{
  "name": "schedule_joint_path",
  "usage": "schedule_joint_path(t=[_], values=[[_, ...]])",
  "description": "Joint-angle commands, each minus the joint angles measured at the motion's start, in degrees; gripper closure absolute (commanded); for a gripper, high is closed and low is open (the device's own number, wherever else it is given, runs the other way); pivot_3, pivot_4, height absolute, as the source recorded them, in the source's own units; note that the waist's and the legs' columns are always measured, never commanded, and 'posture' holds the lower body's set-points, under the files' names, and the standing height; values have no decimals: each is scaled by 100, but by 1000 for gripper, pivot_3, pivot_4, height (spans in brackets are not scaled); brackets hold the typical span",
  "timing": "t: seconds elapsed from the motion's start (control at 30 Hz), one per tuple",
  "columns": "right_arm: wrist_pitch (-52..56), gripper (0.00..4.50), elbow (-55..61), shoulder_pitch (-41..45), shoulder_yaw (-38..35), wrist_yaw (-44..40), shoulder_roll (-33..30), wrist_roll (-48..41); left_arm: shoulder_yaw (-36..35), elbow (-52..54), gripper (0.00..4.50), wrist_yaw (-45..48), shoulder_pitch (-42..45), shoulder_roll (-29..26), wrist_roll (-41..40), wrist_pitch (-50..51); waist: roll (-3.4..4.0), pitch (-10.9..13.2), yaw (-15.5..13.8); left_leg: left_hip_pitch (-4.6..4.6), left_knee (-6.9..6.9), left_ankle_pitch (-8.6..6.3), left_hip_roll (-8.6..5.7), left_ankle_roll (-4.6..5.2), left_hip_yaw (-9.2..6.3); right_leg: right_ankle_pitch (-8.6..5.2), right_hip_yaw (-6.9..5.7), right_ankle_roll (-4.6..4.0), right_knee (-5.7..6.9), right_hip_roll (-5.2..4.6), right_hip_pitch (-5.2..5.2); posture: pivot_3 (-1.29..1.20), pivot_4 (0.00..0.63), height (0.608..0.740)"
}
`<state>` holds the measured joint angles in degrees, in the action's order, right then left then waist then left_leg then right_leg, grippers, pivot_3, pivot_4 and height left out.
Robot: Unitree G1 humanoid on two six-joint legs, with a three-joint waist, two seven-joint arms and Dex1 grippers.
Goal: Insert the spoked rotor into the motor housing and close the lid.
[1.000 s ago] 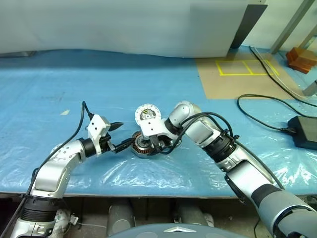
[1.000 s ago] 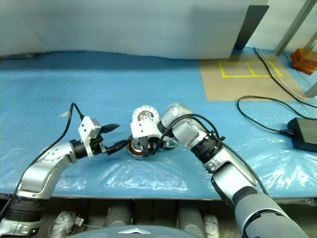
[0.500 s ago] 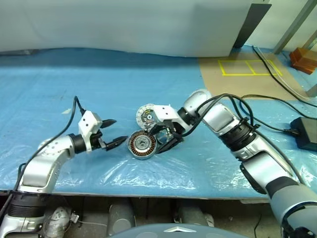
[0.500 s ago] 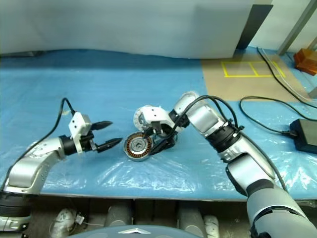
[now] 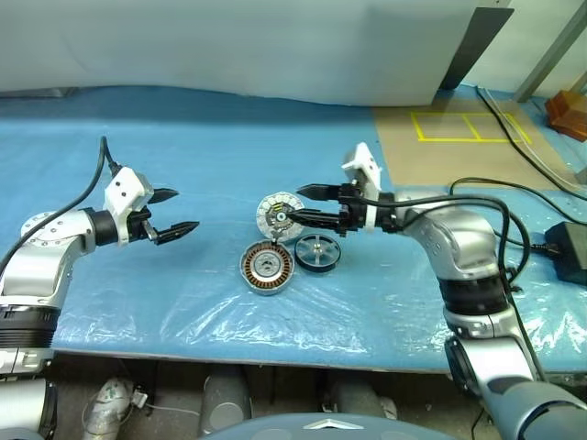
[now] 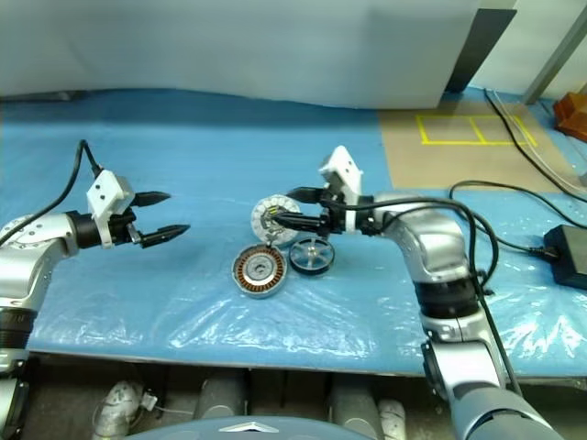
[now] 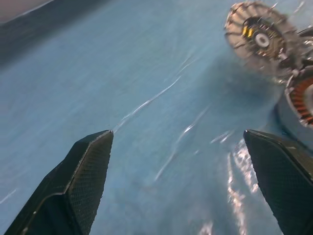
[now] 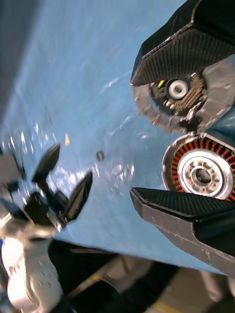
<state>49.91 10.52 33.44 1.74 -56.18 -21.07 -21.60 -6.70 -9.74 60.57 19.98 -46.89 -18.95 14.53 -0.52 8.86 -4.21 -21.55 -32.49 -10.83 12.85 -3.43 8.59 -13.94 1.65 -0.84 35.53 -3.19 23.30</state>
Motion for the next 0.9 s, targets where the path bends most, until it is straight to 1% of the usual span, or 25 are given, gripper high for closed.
schedule_joint_path(t=[0.03, 0.13, 0.27, 0.33, 0.4, 0.57, 0.73, 0.9], values=[[189, 1066, 615, -403, -280, 668, 114, -240, 0, -289, 0, 28, 116, 13, 107, -194, 0, 0, -5, 0, 0, 0, -2, 0, 0, 0, -1, 0, 1, -2, 0, 0, 150, 740], [126, 1066, 766, -713, -283, 1061, 166, -220, -54, -804, 0, -635, 134, 276, 447, -536, 3, 0, 4, 5, 3, 0, -2, -1, 0, 0, -1, 1, 4, -3, 0, 0, 150, 740], [16, 1066, 828, -936, -249, 1407, 207, -230, -199, -667, 0, -1212, -220, 737, 457, -601, 2, 0, 13, 5, 2, 0, -6, -1, 0, 0, 0, 3, 3, -11, -2, 0, 150, 740], [-74, 1066, 813, -1040, -213, 1502, 219, -233, -226, -921, 0, -1880, -290, 975, 754, -815, 2, 0, 11, 3, 5, 0, -5, -2, -1, 0, -1, 3, -1, -10, -2, 0, 150, 740], [-182, 1066, 750, -1124, -147, 1569, 217, -194, -169, -1072, 0, -2233, -406, 1137, 947, -938, 2, 0, 11, 0, 6, 0, -2, -2, -5, 0, -4, 3, -1, -7, -1, 0, 150, 740], [-327, 1066, 528, -1085, -70, 1650, 227, -206, -332, -1290, 0, -2651, -666, 1368, 940, -1027, 1, 0, 15, 1, 6, 0, -6, -2, -6, 1, -3, 6, -8, -10, -5, 0, 150, 740], [-540, 1066, 208, -994, 52, 1628, 200, -129, -234, -1407, 0, -2667, -954, 1486, 1008, -1102, 4, -2, 29, 25, 7, -1, -7, -2, -3, 0, 3, 6, -2, -11, -19, 0, 150, 740], [-630, 1066, 41, -908, 138, 1639, 236, -153, -191, -1746, 0, -2748, -1037, 1553, 1067, -1131, 28, -16, 27, 38, 12, -1, -9, -1, -2, -1, 5, 6, -2, -11, -28, 0, 150, 740]])
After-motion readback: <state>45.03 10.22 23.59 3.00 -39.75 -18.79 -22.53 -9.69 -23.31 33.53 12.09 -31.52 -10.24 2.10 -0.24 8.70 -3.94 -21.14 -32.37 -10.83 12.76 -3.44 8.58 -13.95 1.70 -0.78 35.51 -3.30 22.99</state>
